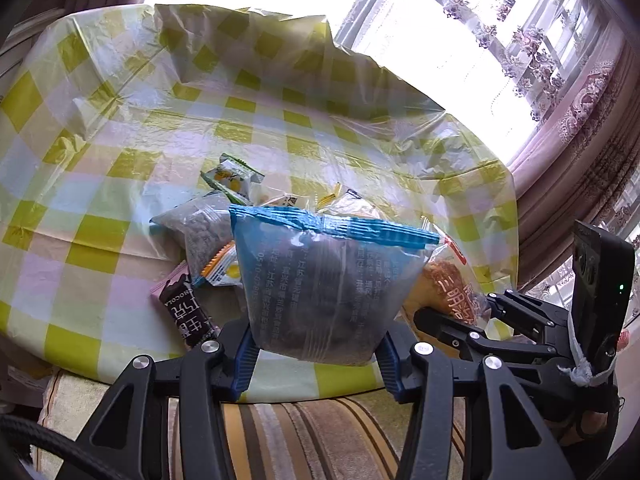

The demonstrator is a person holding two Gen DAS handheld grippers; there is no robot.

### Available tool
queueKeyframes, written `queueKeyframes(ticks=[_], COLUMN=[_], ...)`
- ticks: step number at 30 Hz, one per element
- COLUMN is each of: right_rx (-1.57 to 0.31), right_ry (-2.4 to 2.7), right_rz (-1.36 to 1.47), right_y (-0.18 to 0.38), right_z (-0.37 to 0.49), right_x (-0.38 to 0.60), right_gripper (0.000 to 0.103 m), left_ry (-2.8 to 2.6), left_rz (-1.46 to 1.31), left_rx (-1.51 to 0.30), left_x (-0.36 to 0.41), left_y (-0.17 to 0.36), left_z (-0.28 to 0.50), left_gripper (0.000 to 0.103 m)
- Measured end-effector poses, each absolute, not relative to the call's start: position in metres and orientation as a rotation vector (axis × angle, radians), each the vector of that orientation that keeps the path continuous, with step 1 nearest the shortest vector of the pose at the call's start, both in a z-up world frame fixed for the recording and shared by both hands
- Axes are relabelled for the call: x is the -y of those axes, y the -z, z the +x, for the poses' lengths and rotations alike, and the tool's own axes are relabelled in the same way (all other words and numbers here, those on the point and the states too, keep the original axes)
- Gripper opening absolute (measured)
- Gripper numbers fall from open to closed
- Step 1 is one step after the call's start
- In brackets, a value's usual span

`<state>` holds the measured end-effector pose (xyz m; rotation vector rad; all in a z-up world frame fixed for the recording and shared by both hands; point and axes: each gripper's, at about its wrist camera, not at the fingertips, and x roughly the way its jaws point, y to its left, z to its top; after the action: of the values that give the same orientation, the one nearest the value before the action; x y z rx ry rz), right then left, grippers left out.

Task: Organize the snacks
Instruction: 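Lift both held packs and carry them toward the white box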

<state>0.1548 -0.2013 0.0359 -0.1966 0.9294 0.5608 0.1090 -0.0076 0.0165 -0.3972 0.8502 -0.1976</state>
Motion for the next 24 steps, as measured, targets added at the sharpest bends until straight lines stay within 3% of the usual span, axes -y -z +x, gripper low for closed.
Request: queueKeyframes(ticks=[24], right_rx=[-0.918], right_ry=[-0.094], right_rz=[0.04], right_y=[-0.042], right_z=[0.104], right_x=[0.414], right_gripper=[0.05], left_ry=[0.595], left_rz=[-0.179], left_rx=[-1.009], left_x=[0.217], left_y=[-0.027], left_z=[0.144], left_gripper=[0.051])
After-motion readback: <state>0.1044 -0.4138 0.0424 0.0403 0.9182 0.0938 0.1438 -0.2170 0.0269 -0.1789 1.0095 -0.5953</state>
